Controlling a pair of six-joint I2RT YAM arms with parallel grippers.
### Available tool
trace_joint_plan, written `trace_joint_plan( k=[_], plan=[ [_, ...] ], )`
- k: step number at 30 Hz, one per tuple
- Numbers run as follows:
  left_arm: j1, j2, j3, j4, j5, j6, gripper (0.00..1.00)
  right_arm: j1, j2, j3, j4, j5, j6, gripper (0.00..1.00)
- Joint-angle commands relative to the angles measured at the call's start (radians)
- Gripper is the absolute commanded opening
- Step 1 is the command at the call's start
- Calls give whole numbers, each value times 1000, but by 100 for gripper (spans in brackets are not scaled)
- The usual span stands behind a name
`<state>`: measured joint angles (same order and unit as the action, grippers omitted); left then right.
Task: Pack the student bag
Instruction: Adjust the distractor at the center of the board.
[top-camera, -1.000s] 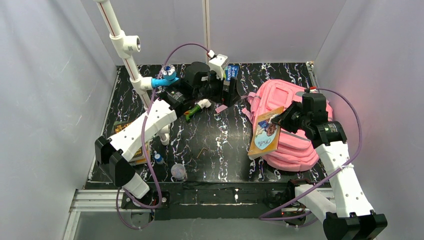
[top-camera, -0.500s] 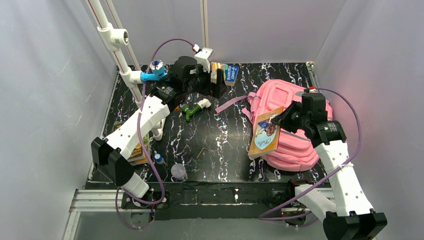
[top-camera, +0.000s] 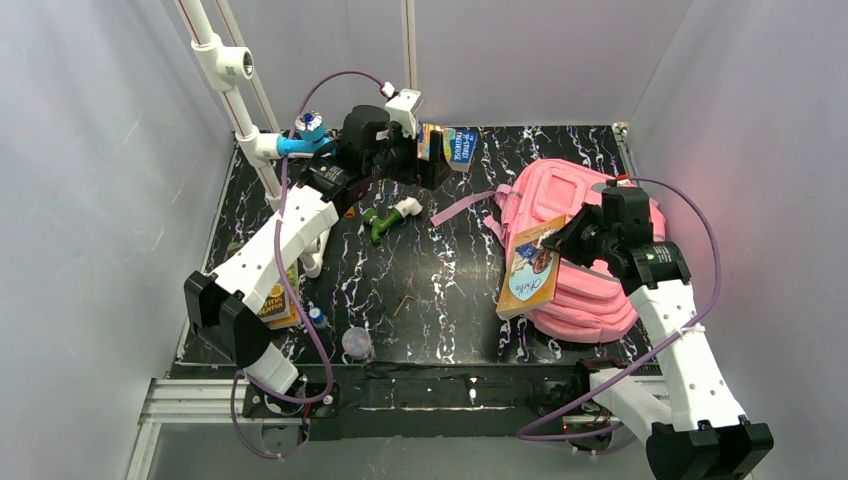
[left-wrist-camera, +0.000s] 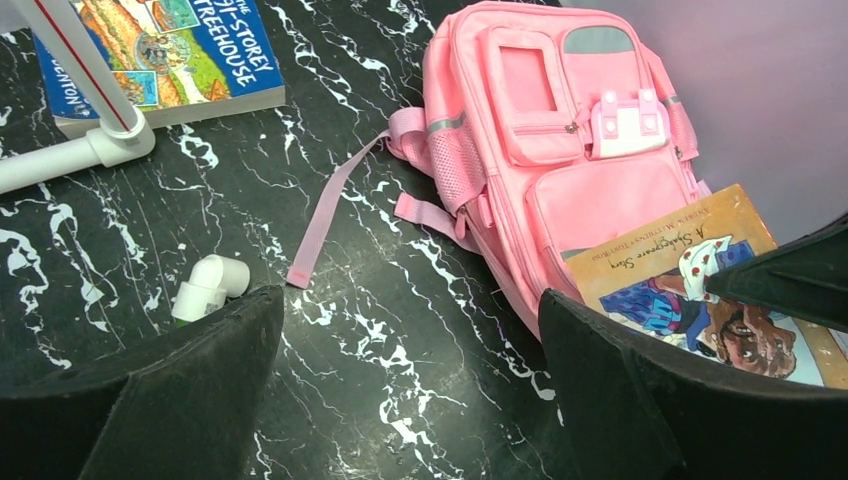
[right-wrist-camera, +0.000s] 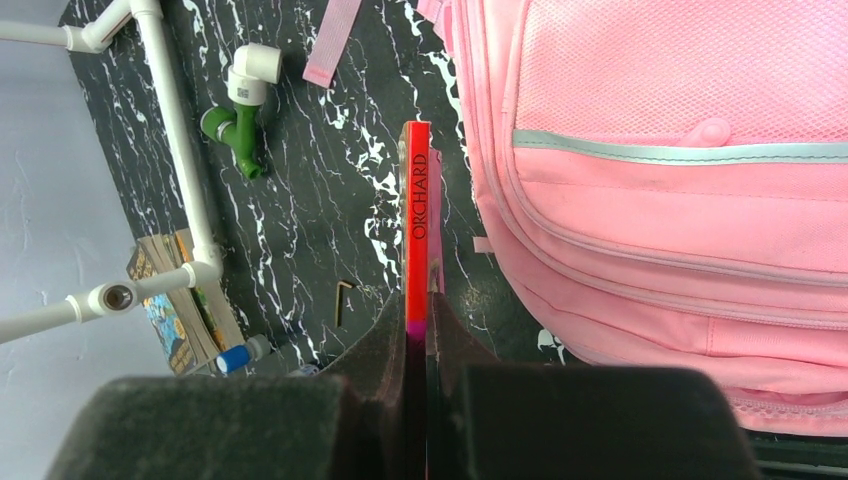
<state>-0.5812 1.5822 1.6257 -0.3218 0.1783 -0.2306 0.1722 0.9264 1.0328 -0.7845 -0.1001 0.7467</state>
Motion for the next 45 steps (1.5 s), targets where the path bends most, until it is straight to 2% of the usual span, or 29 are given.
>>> trace_joint_plan(
  k=[1,7,16,24,28,38,45],
  plan=[
    [24,-24,-14,-31,61,-20,98,3,2,12,38,-3,-16,1],
    [24,-165,-180,22,93,-54,98,3,1,7,44,-14,-17,1],
    [23,-243,-353,81,197,-103,98,3,-10,3,40,-18,-12,1],
    [-10,-236,-374,126,294,-130,98,3,-15,-3,33,-18,-9,1],
    [-42,-226,-401,188,350,-202,98,3,-17,1,32,-16,-8,1],
    [-215,-194,-488,344,359,-318,98,3,-25,8,18,2,-14,1],
    [-390,-163,-469,340,326,-304,98,3,-69,8,-62,163,-68,1]
  ],
)
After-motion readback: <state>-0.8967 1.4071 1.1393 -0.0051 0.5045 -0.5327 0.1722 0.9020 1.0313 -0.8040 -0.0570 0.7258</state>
